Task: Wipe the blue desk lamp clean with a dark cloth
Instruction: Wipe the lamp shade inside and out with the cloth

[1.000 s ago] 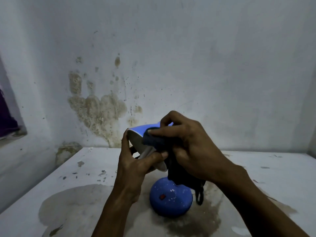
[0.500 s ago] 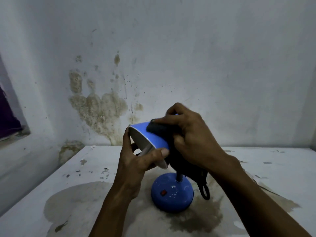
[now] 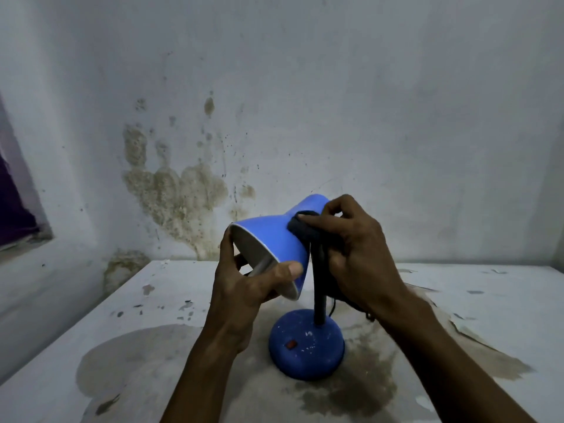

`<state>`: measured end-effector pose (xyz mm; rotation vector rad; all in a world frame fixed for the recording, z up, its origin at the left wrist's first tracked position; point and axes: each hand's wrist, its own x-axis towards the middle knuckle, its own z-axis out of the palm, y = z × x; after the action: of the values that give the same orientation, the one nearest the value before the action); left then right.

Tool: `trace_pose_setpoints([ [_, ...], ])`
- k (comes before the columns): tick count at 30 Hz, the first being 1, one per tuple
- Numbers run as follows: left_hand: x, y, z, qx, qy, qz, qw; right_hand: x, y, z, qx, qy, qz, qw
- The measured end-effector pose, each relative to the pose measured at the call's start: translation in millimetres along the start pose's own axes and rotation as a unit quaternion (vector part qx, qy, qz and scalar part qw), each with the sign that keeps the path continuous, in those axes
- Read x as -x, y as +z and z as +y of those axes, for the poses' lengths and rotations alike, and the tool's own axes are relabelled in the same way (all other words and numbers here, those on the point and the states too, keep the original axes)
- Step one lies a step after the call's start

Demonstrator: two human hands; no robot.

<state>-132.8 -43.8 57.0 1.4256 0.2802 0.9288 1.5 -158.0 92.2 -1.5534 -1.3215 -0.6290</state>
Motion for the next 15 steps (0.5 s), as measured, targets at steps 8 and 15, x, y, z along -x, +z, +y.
trace_pose_setpoints([
  [8,0.3,-6.4,-1.8,0.005,-0.002,-0.015,1.0,52.8,22.7,-9.6,-0.148,-0.028,0.084,0.985],
  [15,-0.3,-4.9,-2.2,0.0,0.002,0.004,1.0,64.0,47.3,-6.1,-0.165,0.048,0.155,0.973],
])
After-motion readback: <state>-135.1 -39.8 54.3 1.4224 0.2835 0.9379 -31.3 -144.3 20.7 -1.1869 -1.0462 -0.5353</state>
